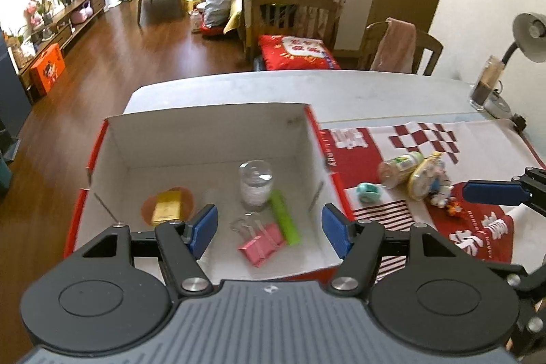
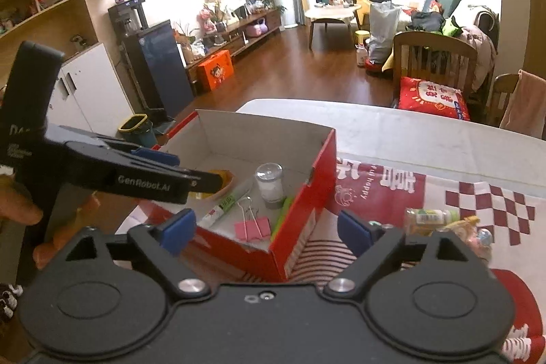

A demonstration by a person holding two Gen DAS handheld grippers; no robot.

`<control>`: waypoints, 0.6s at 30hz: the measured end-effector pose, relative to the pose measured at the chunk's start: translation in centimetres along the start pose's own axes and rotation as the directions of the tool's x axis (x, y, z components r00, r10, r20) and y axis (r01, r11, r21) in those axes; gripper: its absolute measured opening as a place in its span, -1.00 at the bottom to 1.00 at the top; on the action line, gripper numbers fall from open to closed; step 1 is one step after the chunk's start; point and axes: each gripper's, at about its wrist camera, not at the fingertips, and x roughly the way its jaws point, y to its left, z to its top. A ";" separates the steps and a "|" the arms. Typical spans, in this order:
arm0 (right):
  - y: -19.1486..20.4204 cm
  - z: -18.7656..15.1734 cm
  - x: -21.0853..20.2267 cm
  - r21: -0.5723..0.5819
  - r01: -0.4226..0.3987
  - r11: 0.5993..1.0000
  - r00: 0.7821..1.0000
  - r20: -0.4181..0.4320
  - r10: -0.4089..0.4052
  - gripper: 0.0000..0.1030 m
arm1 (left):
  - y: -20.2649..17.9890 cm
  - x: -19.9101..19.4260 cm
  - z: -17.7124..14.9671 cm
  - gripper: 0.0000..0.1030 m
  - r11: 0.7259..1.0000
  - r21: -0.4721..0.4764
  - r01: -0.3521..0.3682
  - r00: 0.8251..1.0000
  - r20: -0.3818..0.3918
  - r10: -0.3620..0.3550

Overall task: Organize rigid objects
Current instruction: 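Move both tools out of the box back over the remaining items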

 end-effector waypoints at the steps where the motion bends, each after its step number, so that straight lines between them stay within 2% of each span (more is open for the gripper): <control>1: -0.4 -0.4 -0.5 0.001 -0.001 1.000 1.000 0.005 0.001 0.84 | -0.6 -0.2 -0.2 0.31 1.000 0.000 0.005 1.000 0.004 -0.005; 5: -2.5 -1.6 -2.3 0.035 -0.001 0.999 1.000 0.011 0.001 0.88 | -2.8 -0.6 -0.9 0.47 1.000 -0.009 -0.001 0.999 0.038 0.001; 10: -5.6 -3.2 -4.2 0.062 0.037 0.997 0.999 0.024 -0.039 0.96 | -5.8 -0.4 -1.4 0.60 1.000 0.002 0.018 0.998 0.065 -0.018; 18: -10.6 -5.7 -5.7 0.099 0.121 0.988 0.993 0.008 -0.122 0.99 | -10.5 1.9 -2.3 0.61 0.999 -0.003 0.043 0.996 0.084 -0.042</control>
